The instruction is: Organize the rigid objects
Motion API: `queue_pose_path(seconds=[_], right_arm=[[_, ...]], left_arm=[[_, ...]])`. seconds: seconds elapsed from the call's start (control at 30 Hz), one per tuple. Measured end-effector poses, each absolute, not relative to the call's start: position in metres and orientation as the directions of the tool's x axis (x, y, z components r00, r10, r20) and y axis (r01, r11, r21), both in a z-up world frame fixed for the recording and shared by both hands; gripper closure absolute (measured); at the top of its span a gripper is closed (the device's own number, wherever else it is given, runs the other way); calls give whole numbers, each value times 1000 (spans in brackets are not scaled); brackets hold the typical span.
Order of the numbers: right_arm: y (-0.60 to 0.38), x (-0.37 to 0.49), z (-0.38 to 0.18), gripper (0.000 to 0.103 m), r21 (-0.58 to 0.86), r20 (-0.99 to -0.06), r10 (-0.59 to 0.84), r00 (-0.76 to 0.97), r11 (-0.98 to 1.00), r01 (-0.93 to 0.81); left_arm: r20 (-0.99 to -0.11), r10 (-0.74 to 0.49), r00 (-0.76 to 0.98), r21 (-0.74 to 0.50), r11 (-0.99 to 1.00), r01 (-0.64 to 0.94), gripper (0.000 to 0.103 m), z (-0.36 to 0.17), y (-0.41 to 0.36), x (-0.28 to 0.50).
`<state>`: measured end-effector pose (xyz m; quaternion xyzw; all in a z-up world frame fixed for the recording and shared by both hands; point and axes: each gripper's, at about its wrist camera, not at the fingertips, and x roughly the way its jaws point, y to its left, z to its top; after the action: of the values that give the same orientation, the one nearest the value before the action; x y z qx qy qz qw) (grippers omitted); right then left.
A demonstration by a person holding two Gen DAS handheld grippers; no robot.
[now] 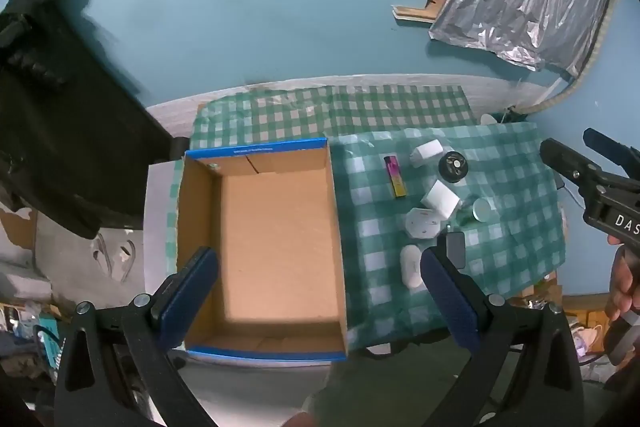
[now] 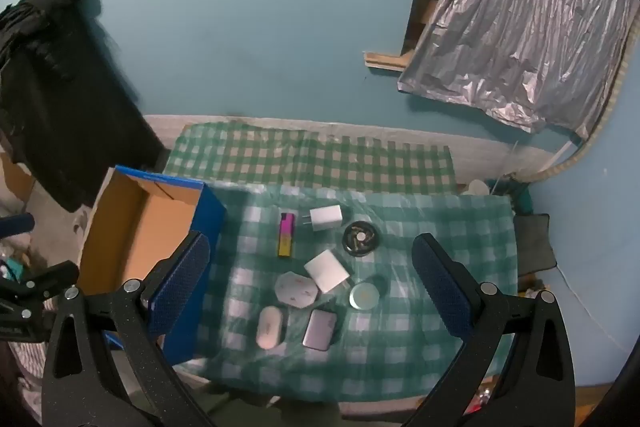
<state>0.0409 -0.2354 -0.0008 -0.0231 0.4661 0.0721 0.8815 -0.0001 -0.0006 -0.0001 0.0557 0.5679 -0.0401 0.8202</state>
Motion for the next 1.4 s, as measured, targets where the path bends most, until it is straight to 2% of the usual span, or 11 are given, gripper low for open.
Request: queue_pose_path(seconds=[0.1, 0.13, 0.27, 1.4], right_arm=[[-237, 39, 1, 2, 41, -813, 119, 570, 988, -149], [-237, 39, 1, 2, 38, -813, 117, 571, 988, -148], [-237, 39, 2, 2, 30, -818, 109, 565, 989, -147], [-236, 37, -1, 2, 35, -826, 123, 550, 985, -167]], left_arm=[[-929, 22, 370, 75, 989, 127, 1, 3, -13, -4], [-935, -17, 354, 30, 992, 127, 1, 2, -6, -2], [-937, -34, 348, 11, 992, 126, 1, 2, -4, -1], [-931, -22, 363, 27, 991, 128, 2, 4, -2, -11]])
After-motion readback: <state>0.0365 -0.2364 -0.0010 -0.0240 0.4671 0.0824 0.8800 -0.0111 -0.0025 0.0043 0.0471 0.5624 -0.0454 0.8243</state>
